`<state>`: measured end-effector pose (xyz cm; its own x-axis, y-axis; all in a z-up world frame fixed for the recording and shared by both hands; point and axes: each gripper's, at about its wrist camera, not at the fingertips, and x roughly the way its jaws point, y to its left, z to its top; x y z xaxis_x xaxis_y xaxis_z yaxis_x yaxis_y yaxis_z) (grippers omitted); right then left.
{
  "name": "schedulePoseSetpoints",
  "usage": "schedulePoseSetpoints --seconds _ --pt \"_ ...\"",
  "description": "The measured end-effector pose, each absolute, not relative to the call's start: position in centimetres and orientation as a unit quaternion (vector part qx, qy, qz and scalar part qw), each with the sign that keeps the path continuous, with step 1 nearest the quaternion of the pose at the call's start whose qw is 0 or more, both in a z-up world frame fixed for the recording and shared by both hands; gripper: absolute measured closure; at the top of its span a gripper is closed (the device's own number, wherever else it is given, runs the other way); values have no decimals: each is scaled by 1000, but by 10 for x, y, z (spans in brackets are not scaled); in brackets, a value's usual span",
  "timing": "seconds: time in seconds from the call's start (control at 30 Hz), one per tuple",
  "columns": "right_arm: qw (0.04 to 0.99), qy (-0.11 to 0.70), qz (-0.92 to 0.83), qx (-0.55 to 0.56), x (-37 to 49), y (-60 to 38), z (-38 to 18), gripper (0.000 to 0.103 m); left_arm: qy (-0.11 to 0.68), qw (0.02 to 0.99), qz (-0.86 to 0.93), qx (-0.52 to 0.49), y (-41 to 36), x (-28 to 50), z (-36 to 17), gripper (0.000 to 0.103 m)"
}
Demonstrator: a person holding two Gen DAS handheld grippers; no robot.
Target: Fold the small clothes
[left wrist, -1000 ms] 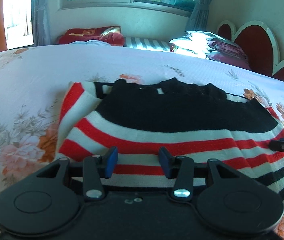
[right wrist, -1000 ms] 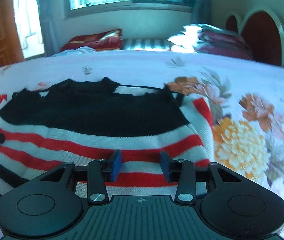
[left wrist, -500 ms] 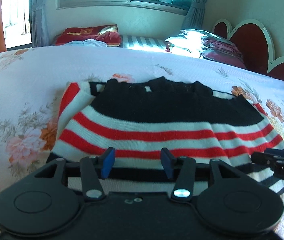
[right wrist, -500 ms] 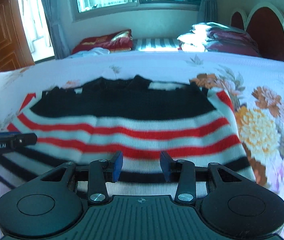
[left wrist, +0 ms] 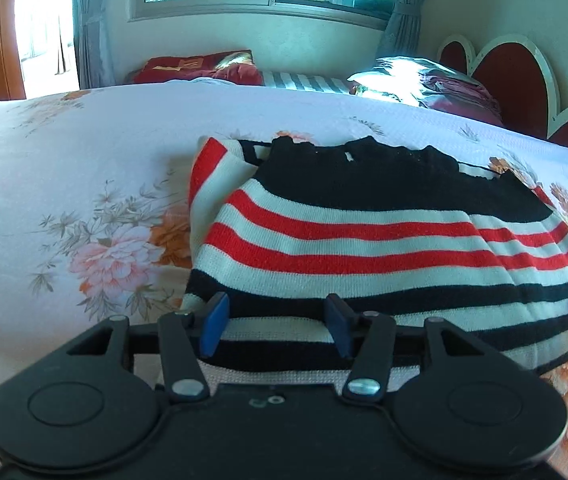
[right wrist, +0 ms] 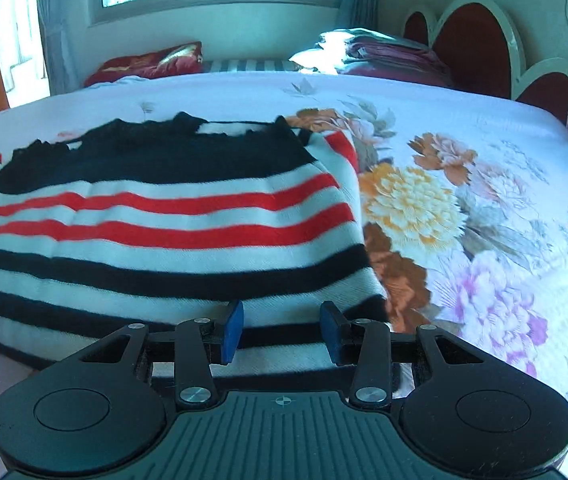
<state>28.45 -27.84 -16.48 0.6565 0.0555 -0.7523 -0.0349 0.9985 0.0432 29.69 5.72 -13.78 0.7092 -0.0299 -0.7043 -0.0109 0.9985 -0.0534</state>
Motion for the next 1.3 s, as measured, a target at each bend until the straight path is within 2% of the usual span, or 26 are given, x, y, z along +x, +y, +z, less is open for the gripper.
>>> schedulePoseSetpoints --seconds 0.2,0.33,0.63,0.67,0.73,0.77,1.03,1.2,1.3 --pt "909 417 18 -5 280 -277 -167 62 391 920 -2 -34 57 296 -133 50" --pt "911 411 19 19 279 -277 -154 62 398 916 -1 -44 58 294 -129 45" --pt "917 391 74 25 287 -237 -131 62 401 913 2 -73 59 287 -116 43" --pt "916 392 80 25 289 -232 -132 61 402 912 6 -81 61 286 -117 42" --pt "915 393 85 28 291 -222 -135 37 409 908 14 -92 65 284 -121 41" --pt "916 391 88 32 291 -217 -136 35 412 906 14 -93 67 283 -124 41" --pt "903 418 95 -2 293 -197 -158 35 416 904 17 -98 68 278 -125 40" --pt "910 403 102 17 294 -200 -146 35 425 894 19 -142 77 272 -122 39" --pt "913 393 110 18 295 -194 -137 35 428 884 18 -186 85 266 -121 35"
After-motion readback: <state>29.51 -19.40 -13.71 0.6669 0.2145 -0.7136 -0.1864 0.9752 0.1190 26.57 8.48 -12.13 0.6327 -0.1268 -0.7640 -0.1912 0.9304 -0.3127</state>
